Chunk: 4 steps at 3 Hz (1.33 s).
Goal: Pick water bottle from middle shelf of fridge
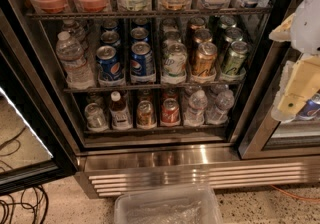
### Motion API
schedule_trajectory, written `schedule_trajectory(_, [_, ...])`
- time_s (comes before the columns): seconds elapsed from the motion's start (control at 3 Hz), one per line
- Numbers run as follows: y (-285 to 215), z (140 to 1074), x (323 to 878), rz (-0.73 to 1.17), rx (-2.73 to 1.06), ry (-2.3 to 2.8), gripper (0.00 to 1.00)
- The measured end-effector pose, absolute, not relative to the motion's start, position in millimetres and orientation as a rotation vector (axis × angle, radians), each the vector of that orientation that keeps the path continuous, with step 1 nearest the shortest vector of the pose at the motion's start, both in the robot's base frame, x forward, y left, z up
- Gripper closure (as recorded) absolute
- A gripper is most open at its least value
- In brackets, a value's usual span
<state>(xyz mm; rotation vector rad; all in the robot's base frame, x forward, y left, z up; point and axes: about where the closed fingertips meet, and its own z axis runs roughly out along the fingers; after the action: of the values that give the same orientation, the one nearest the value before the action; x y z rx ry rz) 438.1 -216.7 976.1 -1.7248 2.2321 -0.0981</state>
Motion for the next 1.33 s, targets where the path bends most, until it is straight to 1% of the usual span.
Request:
schedule_trajectory(0.33, [-216.6, 976.1, 438.2, -0.098, -1.725, 2.232, 0.00])
schedule_trajectory(0.67, [-197.8, 961.7, 460.0, -0.047, -1.649, 2.213, 0.00])
schedule_trajectory(1.33, [-110.7, 938.4, 542.5, 0.119, -1.468, 2.026, 0.00])
